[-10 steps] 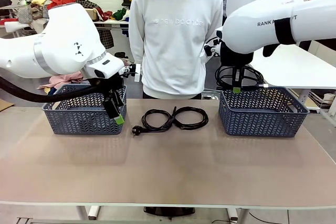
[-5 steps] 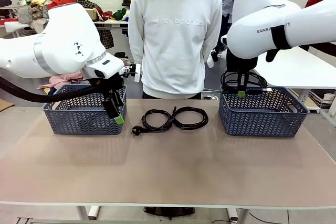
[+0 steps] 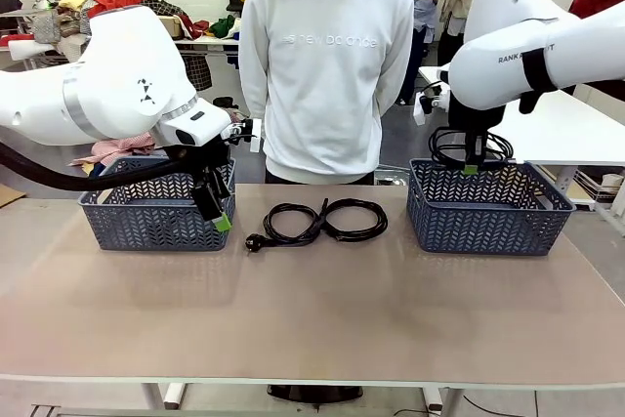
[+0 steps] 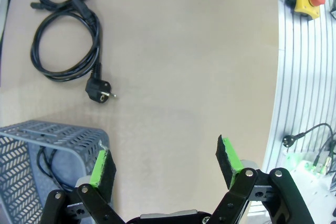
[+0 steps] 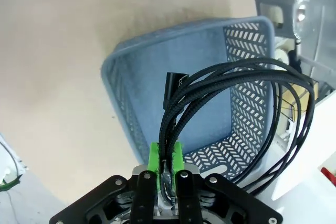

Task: Organize the cables according to human instructions.
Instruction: Pick up a bundle of cables and place it in the basket indicated by the human.

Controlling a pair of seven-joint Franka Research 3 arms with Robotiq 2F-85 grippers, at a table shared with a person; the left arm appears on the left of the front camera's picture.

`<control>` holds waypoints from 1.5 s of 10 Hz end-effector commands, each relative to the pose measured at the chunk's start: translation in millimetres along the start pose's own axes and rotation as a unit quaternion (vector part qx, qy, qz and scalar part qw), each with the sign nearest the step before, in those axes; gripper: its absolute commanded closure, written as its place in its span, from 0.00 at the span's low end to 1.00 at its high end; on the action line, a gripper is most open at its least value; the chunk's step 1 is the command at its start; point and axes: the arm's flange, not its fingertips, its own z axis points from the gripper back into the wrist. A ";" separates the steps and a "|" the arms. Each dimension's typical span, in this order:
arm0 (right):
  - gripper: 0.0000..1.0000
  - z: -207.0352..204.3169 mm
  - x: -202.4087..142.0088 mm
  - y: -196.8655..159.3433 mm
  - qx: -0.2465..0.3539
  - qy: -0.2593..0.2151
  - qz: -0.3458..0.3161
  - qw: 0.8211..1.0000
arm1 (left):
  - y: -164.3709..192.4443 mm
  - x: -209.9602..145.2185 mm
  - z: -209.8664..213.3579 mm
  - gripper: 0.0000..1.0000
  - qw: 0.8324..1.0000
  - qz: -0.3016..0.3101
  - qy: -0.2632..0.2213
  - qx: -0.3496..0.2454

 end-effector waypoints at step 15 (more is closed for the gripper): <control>0.49 -62.4 -11.0 -24.2 0.030 -0.027 0.006 0.999 | -1.0 -0.8 0.1 0.00 1.000 0.002 -0.002 -0.001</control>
